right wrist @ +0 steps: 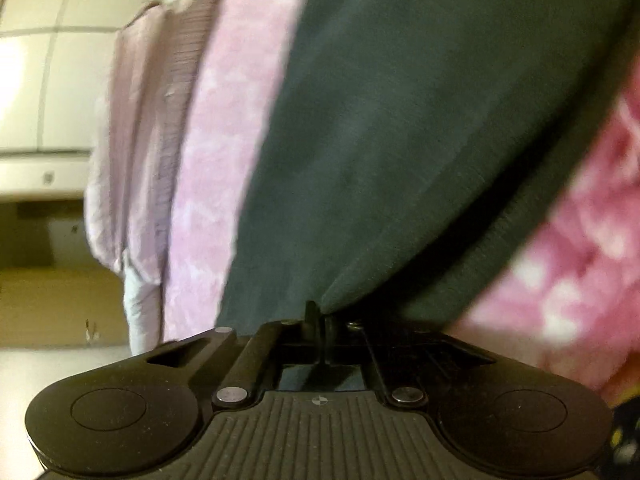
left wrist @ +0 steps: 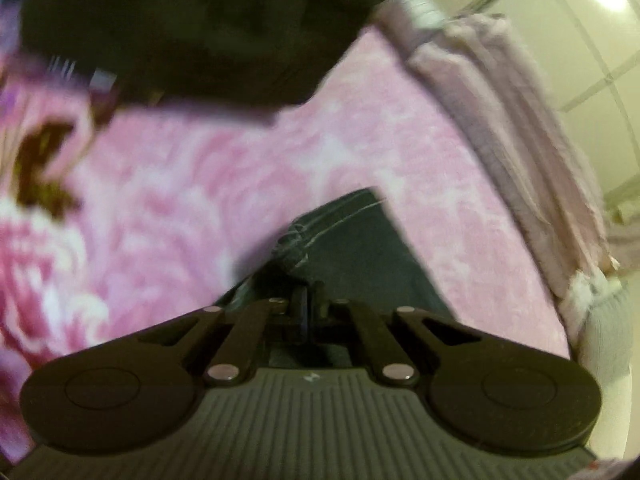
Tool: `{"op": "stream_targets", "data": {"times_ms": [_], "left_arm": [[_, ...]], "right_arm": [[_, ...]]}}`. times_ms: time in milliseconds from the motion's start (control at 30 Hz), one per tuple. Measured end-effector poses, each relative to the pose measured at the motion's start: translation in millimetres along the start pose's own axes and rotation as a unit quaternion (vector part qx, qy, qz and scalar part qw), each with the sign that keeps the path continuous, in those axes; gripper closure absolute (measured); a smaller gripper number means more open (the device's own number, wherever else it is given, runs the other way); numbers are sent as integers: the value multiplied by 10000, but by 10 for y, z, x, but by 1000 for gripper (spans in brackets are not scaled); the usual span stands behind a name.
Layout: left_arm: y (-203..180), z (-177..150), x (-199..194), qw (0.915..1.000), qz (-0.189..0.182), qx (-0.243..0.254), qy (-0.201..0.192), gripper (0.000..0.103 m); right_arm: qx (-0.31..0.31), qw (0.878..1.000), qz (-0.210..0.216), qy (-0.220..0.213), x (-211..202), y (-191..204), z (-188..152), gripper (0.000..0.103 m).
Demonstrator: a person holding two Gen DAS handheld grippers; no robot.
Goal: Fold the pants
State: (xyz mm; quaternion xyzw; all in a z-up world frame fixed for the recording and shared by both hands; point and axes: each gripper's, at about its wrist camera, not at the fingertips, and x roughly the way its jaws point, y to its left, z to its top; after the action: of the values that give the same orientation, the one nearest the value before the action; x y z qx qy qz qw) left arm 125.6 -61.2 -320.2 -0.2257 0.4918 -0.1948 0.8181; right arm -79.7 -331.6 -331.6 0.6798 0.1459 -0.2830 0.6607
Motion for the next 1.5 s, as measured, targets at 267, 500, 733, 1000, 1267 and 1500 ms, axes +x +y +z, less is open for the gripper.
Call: {"op": "stream_targets", "data": {"times_ms": [267, 500, 733, 1000, 1267, 1500], "left_arm": [[41, -379, -12, 9889, 617, 1337, 202, 101], [-41, -399, 8, 9810, 836, 1748, 36, 98], [-226, -369, -288, 9685, 1571, 1923, -182, 88], [-677, -770, -274, 9751, 1110, 1898, 295, 86], [-1267, -1445, -85, 9720, 434, 2130, 895, 85], [-1599, -1824, -44, 9609, 331, 2529, 1080, 85]], "right_arm": [[-419, 9958, -750, 331, 67, -230, -161, 103], [-563, 9959, -610, 357, 205, -283, -253, 103], [189, 9951, -582, -772, -690, -666, 287, 73], [670, 9791, -896, -1700, -1498, -1165, 778, 73], [867, 9754, -745, -1887, -1713, -1422, 988, 85], [-926, 9566, -2393, -1383, -1714, -1177, 1006, 103]]}}
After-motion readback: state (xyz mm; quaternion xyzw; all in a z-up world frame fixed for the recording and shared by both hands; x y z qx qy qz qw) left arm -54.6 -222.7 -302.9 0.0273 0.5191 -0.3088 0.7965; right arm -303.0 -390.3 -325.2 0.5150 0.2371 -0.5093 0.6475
